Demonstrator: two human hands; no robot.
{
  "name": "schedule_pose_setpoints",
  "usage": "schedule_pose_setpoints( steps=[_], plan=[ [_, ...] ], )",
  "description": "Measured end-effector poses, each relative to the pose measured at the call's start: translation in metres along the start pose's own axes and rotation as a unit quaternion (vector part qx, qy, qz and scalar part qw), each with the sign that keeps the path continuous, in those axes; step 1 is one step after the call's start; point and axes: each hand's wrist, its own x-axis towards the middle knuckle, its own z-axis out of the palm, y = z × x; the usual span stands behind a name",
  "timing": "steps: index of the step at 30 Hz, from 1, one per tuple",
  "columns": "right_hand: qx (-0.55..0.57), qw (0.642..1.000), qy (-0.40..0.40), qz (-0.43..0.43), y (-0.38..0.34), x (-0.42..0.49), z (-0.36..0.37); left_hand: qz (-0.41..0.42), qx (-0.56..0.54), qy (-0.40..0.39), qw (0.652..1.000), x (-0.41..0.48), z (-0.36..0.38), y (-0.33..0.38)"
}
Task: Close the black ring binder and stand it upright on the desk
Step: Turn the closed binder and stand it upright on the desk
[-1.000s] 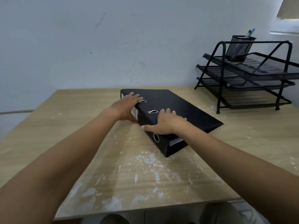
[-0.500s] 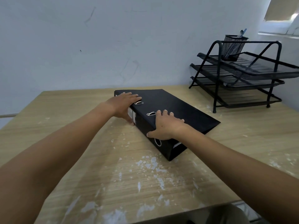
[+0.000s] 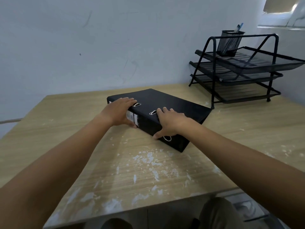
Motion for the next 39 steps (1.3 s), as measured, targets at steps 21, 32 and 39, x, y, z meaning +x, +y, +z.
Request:
schedule_pose_setpoints(
  steps=[21, 32, 39],
  plan=[
    [0.006, 0.992, 0.000, -0.124, 0.035, -0.010, 0.005, -0.081, 0.056, 0.077, 0.992, -0.093, -0.002, 0.037],
    [-0.040, 0.991, 0.046, -0.122, 0.051, 0.016, 0.003, -0.089, 0.055, 0.135, 0.985, -0.093, -0.001, 0.046],
    [-0.031, 0.983, 0.141, -0.112, 0.051, 0.011, 0.023, -0.065, 0.032, 0.113, 0.991, -0.088, -0.002, 0.032]
  ],
)
